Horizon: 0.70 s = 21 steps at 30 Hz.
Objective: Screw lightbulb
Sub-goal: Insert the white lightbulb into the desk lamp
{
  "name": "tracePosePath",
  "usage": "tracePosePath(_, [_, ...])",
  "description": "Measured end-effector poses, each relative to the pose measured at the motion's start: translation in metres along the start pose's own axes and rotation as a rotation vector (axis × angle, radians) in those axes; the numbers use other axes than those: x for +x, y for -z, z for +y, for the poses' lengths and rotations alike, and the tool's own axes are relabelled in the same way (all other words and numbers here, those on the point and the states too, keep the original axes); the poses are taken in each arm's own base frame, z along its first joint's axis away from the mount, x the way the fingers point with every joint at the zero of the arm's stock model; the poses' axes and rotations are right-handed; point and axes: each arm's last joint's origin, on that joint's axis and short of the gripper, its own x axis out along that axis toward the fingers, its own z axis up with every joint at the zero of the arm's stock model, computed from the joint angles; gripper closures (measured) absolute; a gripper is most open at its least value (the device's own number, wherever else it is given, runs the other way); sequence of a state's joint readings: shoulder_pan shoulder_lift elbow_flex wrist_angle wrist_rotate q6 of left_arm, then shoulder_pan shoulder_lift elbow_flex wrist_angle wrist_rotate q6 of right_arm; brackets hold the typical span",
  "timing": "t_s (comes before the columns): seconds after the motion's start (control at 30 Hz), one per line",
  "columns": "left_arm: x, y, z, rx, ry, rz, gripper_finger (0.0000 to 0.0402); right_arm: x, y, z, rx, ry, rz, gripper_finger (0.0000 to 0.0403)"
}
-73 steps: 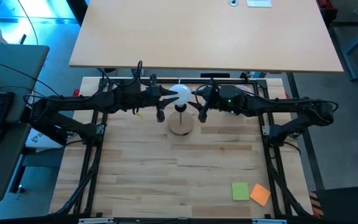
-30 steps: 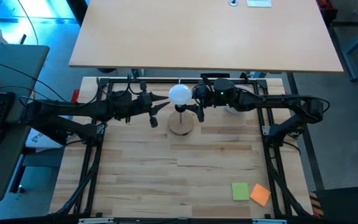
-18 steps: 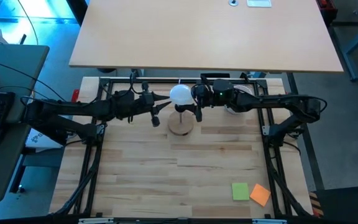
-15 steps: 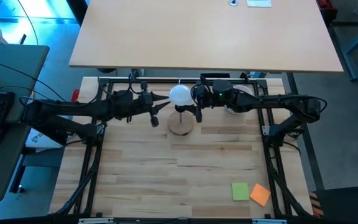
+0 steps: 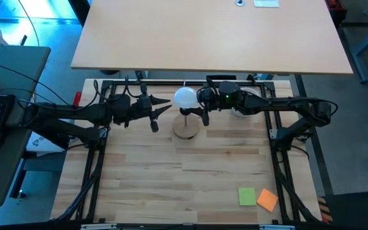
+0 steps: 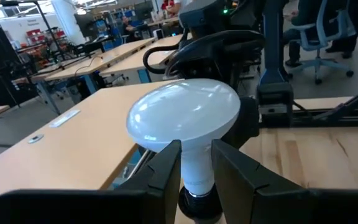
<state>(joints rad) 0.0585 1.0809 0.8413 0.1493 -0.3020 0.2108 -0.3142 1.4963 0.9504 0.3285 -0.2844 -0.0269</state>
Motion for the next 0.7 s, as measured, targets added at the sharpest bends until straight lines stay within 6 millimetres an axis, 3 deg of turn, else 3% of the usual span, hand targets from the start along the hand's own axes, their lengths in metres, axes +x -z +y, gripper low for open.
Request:
tracePosePath(0.27, [-0.002,-0.001,-0.003,-0.005,-0.015,0.006,0.0319,-0.025,-0.008,-0.002,0.007,0.032,0.081,0.0205])
tracePosePath(0.43, [-0.003,-0.003,-0.008,-0.007,-0.011,-0.011,0.0319,-0.046,-0.018,0.0,-0.024,0.202,0.114,0.0206])
tracePosePath(0.6, [0.002,-0.003,-0.011,-0.006,-0.008,-0.033,0.0319,-0.061,-0.039,0.007,-0.002,0.401,-0.017,0.0206])
tracePosePath(0.7, [0.008,-0.001,-0.014,0.0,-0.009,-0.036,0.0319,-0.06,-0.047,0.013,0.011,0.362,-0.104,0.0206])
